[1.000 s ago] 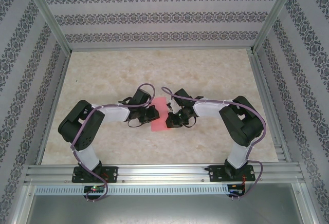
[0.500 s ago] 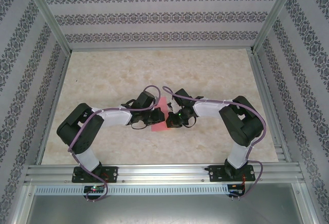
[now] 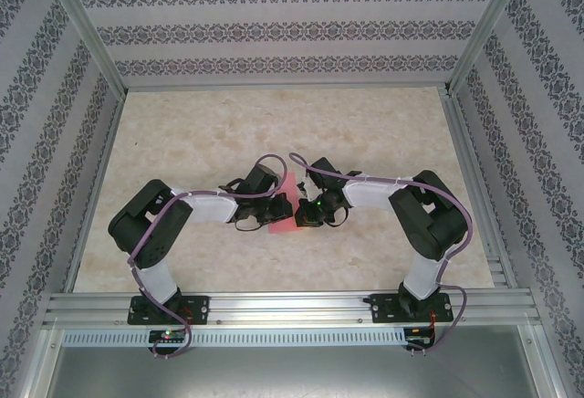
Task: Fold a paper plane with a square sheet of paper (pick it up from the middle)
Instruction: Fold the triangle a second time at the center of the table.
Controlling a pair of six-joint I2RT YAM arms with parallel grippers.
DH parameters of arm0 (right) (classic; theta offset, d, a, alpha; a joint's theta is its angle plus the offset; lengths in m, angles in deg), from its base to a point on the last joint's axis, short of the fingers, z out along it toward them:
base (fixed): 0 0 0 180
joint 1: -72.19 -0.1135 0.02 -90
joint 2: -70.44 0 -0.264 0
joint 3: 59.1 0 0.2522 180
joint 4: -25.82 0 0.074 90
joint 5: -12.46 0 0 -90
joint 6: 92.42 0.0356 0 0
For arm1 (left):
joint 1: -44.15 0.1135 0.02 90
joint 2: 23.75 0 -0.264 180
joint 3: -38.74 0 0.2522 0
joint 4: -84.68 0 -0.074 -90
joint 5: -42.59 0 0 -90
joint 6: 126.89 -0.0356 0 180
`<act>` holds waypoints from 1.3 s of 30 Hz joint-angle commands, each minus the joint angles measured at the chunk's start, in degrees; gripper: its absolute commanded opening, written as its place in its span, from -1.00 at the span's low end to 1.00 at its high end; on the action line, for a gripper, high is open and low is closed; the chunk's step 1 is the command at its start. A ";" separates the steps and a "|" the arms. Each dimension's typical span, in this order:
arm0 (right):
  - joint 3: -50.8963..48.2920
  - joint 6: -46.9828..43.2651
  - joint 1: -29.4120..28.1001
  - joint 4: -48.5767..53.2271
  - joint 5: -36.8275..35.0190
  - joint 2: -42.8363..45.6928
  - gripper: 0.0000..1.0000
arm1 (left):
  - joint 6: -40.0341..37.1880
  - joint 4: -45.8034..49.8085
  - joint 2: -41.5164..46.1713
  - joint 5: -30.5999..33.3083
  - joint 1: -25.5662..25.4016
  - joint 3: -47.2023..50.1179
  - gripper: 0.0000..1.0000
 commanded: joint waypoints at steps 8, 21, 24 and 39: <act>-3.92 -0.66 -1.20 1.09 -5.13 -3.19 -0.89 | -2.57 4.10 -0.92 3.46 1.63 -0.45 -0.83; -5.44 0.00 -1.11 2.09 -7.19 -3.46 -0.89 | -5.85 4.43 -0.90 1.90 9.54 1.51 -0.82; -5.62 0.21 -1.19 1.91 -7.32 -3.48 -0.89 | -6.17 3.67 -0.86 1.88 11.86 2.60 -0.83; -4.50 6.78 -4.68 -2.96 -4.77 -3.15 -0.88 | -13.32 10.78 4.65 3.18 18.12 -1.48 -0.81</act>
